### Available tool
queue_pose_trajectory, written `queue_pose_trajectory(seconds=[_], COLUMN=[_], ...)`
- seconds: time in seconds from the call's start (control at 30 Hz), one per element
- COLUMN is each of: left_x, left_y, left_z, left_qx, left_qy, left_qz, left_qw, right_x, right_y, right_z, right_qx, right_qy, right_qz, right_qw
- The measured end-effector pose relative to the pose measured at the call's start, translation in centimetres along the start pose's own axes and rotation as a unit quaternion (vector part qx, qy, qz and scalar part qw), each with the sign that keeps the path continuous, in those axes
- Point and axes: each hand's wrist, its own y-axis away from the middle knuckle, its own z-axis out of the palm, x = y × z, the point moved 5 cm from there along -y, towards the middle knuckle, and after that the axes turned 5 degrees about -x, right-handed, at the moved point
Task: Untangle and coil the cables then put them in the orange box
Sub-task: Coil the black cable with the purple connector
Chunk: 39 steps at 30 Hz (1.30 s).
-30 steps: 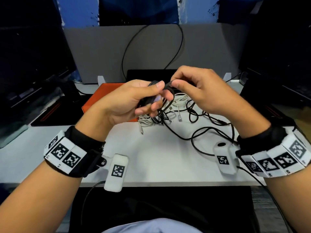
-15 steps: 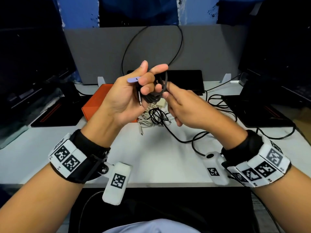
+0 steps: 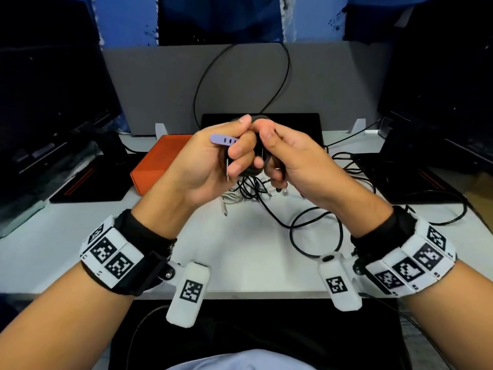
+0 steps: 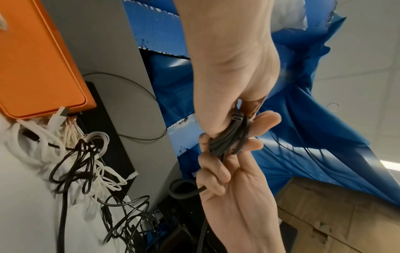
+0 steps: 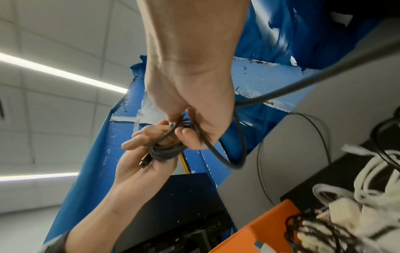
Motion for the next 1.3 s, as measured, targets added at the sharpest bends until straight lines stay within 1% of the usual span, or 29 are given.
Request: queue_pose_trajectory(seconds=[0.07,0.1,0.17,0.27,0.33,0.4,0.47,0.5,0.57,0.6,0.67,0.7,0.73,0.77,0.8,0.83,0.87,0.9,0.93,0.97,1.0,1.03,1.1,1.13,1.17,1.23,1.3], left_x=[0.3,0.3,0.3,0.1,0.5,1.5,2.7,3.1,3.5,3.5,2.9,2.5,2.1,1.8,1.6,1.6,1.7,1.6,1.3,0.8,0.4,0.3,0.2,0.3,0.6,1.0,1.2], left_y=[0.1,0.2,0.5,0.9,1.2,1.3,1.3,1.1,0.7,0.5,0.2,0.0,-0.1,-0.2,-0.2,-0.2,-0.1,-0.1,-0.1,0.0,0.0,0.2,0.6,0.9,1.2,1.7,2.1], left_z=[0.5,0.9,1.6,2.1,2.0,1.7,1.1,0.6,-0.8,-1.5,-2.7,-2.9,-2.9,-2.7,-2.6,-2.5,-2.1,-1.7,-1.3,-1.1,-1.2,-1.4,-2.1,-2.3,-2.3,-2.5,-2.9], left_qx=[-0.03,-0.051,-0.086,-0.122,-0.122,-0.116,-0.096,-0.08,-0.011,0.039,0.141,0.174,0.191,0.198,0.206,0.211,0.211,0.191,0.156,0.122,0.094,0.07,0.017,-0.013,-0.04,-0.085,-0.127], left_qy=[0.076,0.107,0.133,0.144,0.133,0.16,0.216,0.232,0.231,0.214,0.135,0.092,0.054,0.022,-0.032,-0.126,-0.271,-0.431,-0.575,-0.67,-0.708,-0.692,-0.59,-0.542,-0.507,-0.469,-0.458], left_qz=[0.008,0.011,0.01,0.005,0.02,0.044,0.075,0.097,0.141,0.155,0.166,0.164,0.158,0.152,0.143,0.133,0.116,0.088,0.049,0.0,-0.044,-0.078,-0.124,-0.133,-0.137,-0.152,-0.172], left_qw=[0.997,0.993,0.987,0.982,0.983,0.979,0.969,0.965,0.963,0.964,0.967,0.967,0.967,0.968,0.968,0.96,0.932,0.878,0.802,0.732,0.699,0.714,0.798,0.83,0.85,0.866,0.863], right_x=[0.0,-0.2,-0.8,-1.7,-1.8,-1.4,-0.8,-0.4,0.6,1.0,1.7,1.9,2.0,2.0,1.8,1.3,0.6,0.0,-0.7,-1.2,-1.7,-2.1,-2.6,-2.7,-2.7,-2.9,-2.9], right_y=[0.0,0.1,0.3,0.7,0.9,0.9,0.7,0.6,0.4,0.4,0.7,1.0,1.4,1.6,1.8,1.8,1.8,1.6,1.6,1.5,1.4,1.4,1.4,1.3,1.3,1.3,1.2], right_z=[0.2,0.2,0.2,0.7,0.7,0.3,0.0,0.0,0.4,0.8,1.8,2.4,2.9,3.4,3.6,3.7,3.6,3.3,2.8,2.0,1.1,0.1,-1.3,-1.7,-1.8,-1.8,-1.9], right_qx=[-0.018,-0.022,-0.019,0.005,0.021,0.026,0.005,-0.014,-0.061,-0.081,-0.13,-0.157,-0.18,-0.196,-0.203,-0.202,-0.193,-0.179,-0.161,-0.144,-0.124,-0.106,-0.085,-0.081,-0.079,-0.075,-0.072], right_qy=[-0.085,-0.1,-0.064,0.006,0.04,0.095,0.204,0.274,0.4,0.448,0.512,0.533,0.545,0.55,0.549,0.544,0.54,0.537,0.532,0.528,0.522,0.514,0.49,0.473,0.454,0.43,0.438], right_qz=[-0.012,-0.025,-0.056,-0.069,-0.065,-0.055,-0.049,-0.041,0.004,0.025,0.054,0.069,0.084,0.094,0.095,0.091,0.08,0.062,0.045,0.033,0.026,0.028,0.03,0.025,0.02,0.009,0.005], right_qw=[0.996,0.994,0.996,0.998,0.997,0.994,0.978,0.961,0.914,0.89,0.847,0.829,0.814,0.806,0.805,0.809,0.815,0.822,0.83,0.837,0.843,0.851,0.867,0.877,0.887,0.9,0.896])
